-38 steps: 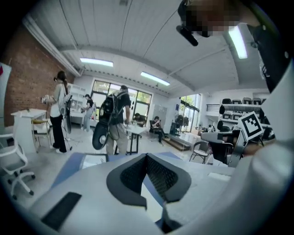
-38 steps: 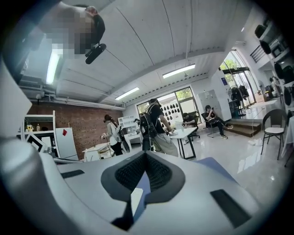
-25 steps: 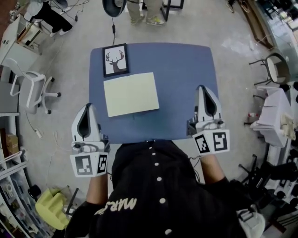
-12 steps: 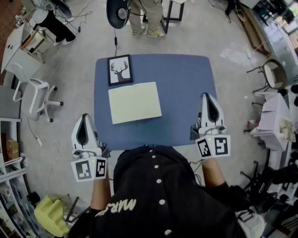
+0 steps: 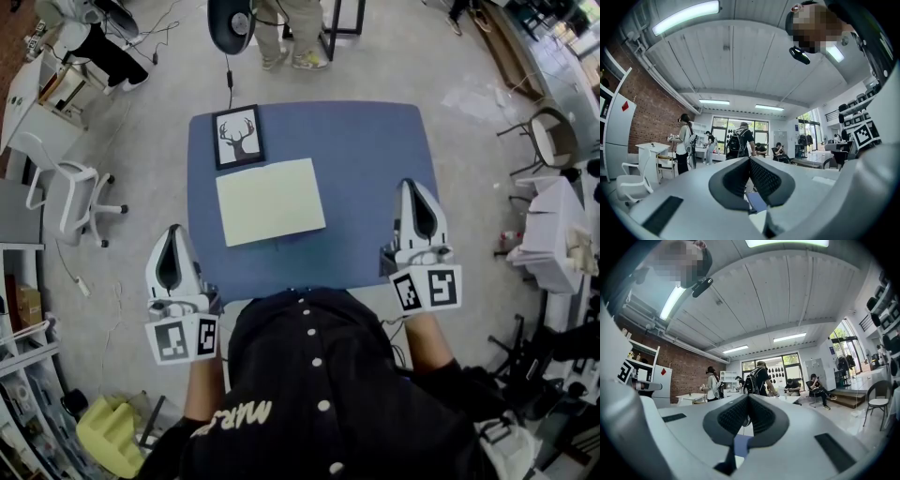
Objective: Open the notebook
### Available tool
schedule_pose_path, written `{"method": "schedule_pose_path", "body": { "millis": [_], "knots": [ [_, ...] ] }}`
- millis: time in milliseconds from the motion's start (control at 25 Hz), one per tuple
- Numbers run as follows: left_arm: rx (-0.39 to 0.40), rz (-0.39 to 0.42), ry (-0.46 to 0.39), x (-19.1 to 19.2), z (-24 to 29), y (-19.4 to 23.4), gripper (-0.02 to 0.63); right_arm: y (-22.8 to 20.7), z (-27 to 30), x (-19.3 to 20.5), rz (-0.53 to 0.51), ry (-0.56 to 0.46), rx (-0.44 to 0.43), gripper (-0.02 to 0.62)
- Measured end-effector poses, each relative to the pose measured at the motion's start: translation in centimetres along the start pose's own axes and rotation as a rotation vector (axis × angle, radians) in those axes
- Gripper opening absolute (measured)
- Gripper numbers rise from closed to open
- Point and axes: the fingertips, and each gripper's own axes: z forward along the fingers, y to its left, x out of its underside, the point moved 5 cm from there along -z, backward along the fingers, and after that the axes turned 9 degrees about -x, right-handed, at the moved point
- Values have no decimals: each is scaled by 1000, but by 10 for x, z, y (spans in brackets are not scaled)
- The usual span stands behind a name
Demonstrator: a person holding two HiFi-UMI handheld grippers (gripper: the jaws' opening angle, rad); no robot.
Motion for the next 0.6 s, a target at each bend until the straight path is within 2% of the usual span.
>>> {"method": "schedule_pose_path", "body": {
  "millis": [600],
  "knots": [
    [6, 5, -4, 2, -4, 4, 3, 11, 5, 7, -11, 15, -19, 3]
  ]
}}
